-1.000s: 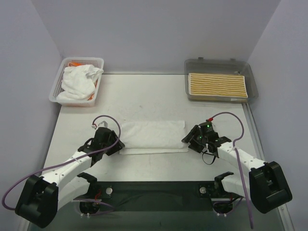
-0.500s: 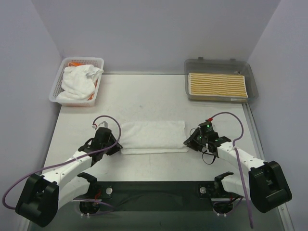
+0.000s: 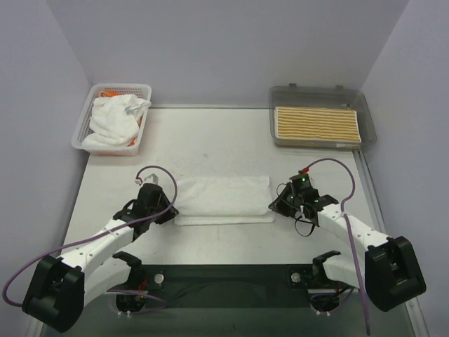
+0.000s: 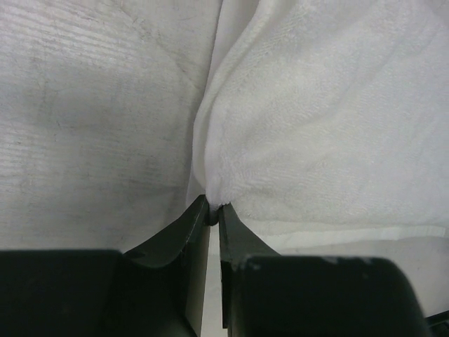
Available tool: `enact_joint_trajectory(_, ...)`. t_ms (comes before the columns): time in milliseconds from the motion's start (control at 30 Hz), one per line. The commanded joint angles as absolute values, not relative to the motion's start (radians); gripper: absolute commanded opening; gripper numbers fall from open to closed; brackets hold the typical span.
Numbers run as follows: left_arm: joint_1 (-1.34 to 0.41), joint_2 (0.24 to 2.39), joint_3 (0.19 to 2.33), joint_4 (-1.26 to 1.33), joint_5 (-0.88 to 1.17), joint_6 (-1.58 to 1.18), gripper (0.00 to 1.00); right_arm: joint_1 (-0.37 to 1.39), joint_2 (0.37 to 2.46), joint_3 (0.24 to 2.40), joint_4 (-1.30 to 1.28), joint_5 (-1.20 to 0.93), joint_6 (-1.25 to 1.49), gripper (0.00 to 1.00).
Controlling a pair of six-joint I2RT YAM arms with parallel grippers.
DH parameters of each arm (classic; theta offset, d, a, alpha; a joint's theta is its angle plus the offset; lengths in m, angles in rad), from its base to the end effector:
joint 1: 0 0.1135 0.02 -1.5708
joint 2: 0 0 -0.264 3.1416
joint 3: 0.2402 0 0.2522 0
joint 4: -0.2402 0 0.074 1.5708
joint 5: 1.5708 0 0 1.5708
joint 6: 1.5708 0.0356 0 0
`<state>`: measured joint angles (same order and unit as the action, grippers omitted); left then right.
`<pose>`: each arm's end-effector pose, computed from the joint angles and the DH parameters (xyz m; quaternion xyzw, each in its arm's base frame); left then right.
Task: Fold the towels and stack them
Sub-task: Fold the towel
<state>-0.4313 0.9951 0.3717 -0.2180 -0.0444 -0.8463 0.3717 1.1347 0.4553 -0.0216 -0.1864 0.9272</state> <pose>0.1671 -0.0752 0.1590 -0.2002 0.9123 -0.1960 0.2986 0.2026 0.0861 0.1753 0.2099 0.8791 0.3209 0.2830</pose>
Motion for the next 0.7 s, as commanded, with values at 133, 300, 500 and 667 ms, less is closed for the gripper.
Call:
enact_joint_trajectory(133, -0.434, 0.973, 0.463, -0.247, -0.051, -0.778, 0.18, 0.365, 1.1, 0.541, -0.101, -0.149, 0.862, 0.0)
enact_joint_trajectory(300, -0.434, 0.94, 0.511, -0.294, -0.037, -0.773, 0.12, 0.362, 1.083, 0.589, -0.149, -0.14, 0.827, 0.0)
enact_joint_trajectory(500, -0.434, 0.888, 0.548, -0.344, -0.017, -0.785, 0.11, 0.35, 1.055, 0.62, -0.196, -0.135, 0.795, 0.0)
enact_joint_trajectory(667, -0.436, 0.851, 0.537, -0.362, 0.021, -0.824, 0.11, 0.348, 1.035, 0.626, -0.232, -0.153, 0.79, 0.0)
